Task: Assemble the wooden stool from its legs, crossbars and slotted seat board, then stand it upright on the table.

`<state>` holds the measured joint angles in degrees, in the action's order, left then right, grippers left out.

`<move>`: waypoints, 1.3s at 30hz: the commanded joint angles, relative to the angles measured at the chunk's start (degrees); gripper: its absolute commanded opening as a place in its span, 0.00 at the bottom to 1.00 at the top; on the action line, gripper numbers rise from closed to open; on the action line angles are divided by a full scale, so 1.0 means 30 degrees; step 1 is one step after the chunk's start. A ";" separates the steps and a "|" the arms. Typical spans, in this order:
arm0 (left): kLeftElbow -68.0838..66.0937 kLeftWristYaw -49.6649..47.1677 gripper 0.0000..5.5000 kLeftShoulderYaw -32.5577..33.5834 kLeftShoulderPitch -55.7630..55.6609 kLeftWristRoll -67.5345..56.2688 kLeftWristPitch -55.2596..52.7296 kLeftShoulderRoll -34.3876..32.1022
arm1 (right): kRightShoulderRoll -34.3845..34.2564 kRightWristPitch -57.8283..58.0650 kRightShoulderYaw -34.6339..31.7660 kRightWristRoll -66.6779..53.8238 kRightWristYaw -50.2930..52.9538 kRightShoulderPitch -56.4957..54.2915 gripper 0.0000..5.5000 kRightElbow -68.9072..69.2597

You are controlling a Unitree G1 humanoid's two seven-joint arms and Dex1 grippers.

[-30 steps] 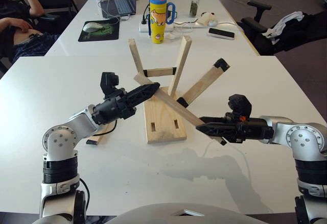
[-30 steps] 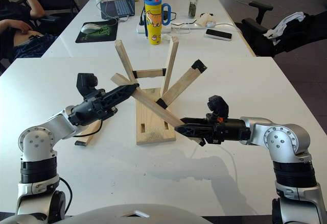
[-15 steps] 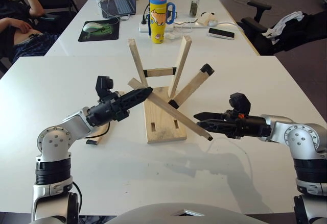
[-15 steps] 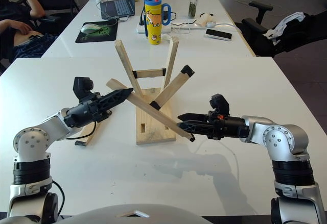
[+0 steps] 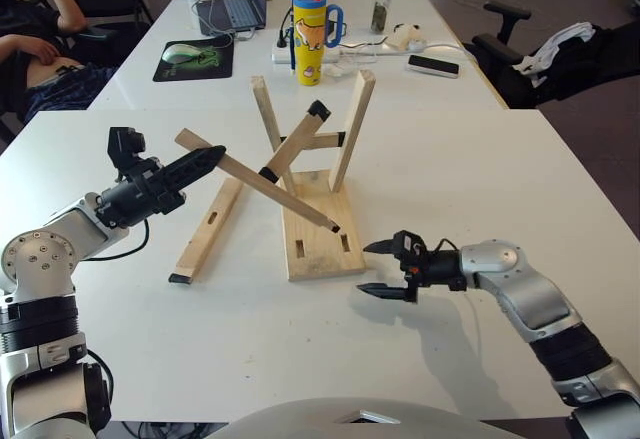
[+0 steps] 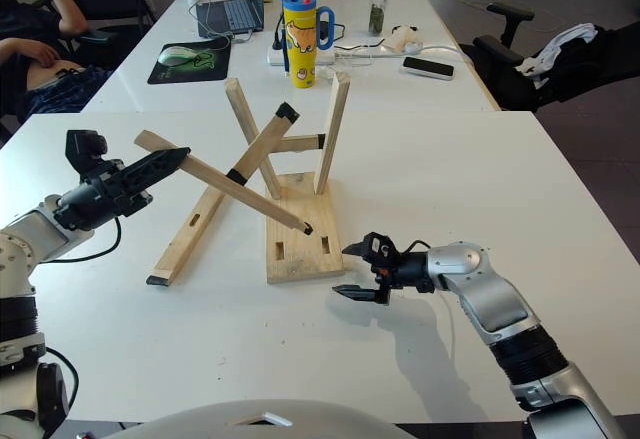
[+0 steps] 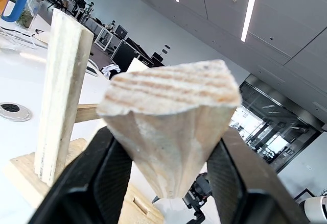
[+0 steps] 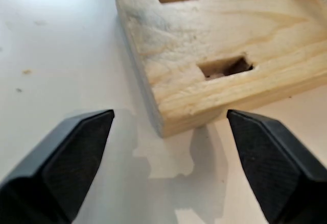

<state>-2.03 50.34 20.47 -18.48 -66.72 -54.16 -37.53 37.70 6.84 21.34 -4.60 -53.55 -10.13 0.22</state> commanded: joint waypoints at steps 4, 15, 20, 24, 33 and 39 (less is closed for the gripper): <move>0.0488 0.0397 0.37 0.0149 -0.0483 0.0918 0.0840 0.0169 | -0.1177 -0.3746 -0.0734 0.2926 0.3232 -0.2023 0.75 -0.4139; 0.1453 0.0122 0.37 -0.0428 -0.0115 0.4135 0.3628 0.0303 | -0.2641 0.0970 -0.4764 -0.2856 0.2452 -0.2277 0.75 -0.2561; 0.2769 0.0613 0.37 -0.1514 -0.0434 0.5831 0.4576 -0.0269 | -0.8282 0.6802 -0.7661 -0.8395 0.8429 -0.2031 0.75 0.0126; 0.2619 0.1038 0.37 -0.2355 -0.0571 0.7134 0.5355 -0.0422 | -1.0455 0.7161 -0.7275 -0.7402 1.1596 -0.1063 0.70 -0.0071; 0.2662 0.1775 0.37 -0.2646 -0.0575 0.7355 0.5155 -0.0451 | -1.0744 0.5506 -0.5930 -0.4122 1.2660 -0.1334 0.58 -0.1095; 0.2906 0.1650 0.37 -0.3079 -0.0619 0.7653 0.5096 -0.0370 | -1.1437 0.5267 -0.5356 -0.3743 1.2417 -0.1157 0.58 -0.1359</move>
<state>5.61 55.33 11.76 -19.65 -44.28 -38.69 -38.24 4.49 22.97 4.42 -16.46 -15.90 -13.21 -3.81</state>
